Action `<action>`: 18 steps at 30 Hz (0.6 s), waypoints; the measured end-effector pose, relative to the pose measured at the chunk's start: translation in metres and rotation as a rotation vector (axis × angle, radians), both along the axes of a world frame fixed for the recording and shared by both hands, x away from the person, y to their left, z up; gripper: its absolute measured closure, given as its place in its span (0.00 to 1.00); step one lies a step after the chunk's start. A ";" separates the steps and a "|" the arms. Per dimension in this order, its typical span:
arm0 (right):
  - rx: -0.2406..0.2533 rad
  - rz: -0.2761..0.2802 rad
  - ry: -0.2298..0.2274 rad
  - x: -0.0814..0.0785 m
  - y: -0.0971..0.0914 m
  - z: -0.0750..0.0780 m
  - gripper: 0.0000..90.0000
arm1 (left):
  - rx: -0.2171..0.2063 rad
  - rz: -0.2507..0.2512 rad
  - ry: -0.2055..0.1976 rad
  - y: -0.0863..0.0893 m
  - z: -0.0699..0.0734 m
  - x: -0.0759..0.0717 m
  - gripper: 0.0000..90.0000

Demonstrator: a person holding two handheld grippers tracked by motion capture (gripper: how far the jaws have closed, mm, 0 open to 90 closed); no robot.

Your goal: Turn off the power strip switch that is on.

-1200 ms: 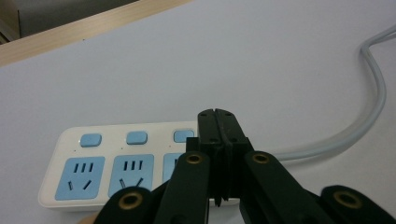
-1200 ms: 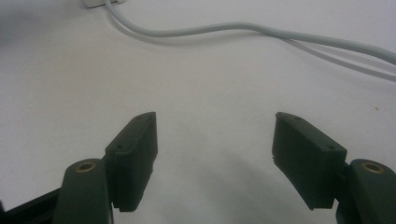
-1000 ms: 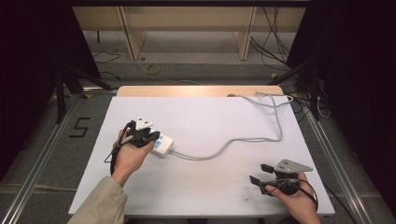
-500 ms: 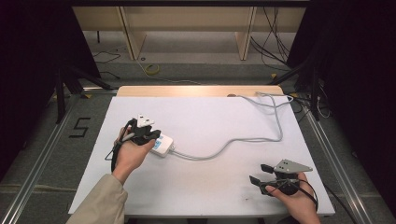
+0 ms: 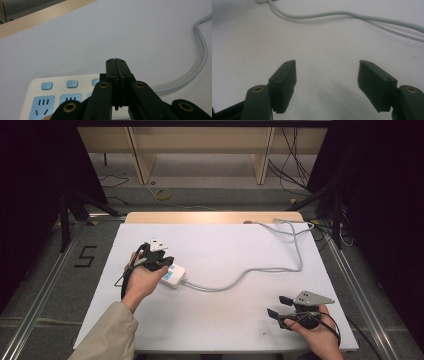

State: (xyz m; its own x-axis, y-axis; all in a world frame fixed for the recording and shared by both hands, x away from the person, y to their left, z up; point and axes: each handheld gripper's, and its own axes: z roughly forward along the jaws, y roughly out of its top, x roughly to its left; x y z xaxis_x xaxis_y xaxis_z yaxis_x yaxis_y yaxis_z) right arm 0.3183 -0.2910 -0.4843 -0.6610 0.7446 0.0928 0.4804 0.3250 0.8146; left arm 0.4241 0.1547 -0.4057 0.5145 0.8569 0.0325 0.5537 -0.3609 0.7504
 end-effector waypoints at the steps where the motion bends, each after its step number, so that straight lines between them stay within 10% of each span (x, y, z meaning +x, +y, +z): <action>1: 0.000 0.000 0.000 0.000 0.000 0.000 0.36 | 0.001 -0.001 0.001 0.000 0.000 0.001 1.00; 18: 0.005 0.000 -0.002 0.000 0.000 0.000 0.36 | 0.018 -0.001 0.040 -0.003 0.001 0.012 1.00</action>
State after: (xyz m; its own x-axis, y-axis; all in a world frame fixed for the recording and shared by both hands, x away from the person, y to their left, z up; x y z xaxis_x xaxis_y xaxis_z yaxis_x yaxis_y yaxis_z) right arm 0.3184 -0.2907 -0.4840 -0.6611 0.7443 0.0950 0.4788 0.3210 0.8171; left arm 0.4361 0.1520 -0.4049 0.5165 0.8558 0.0274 0.5829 -0.3749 0.7209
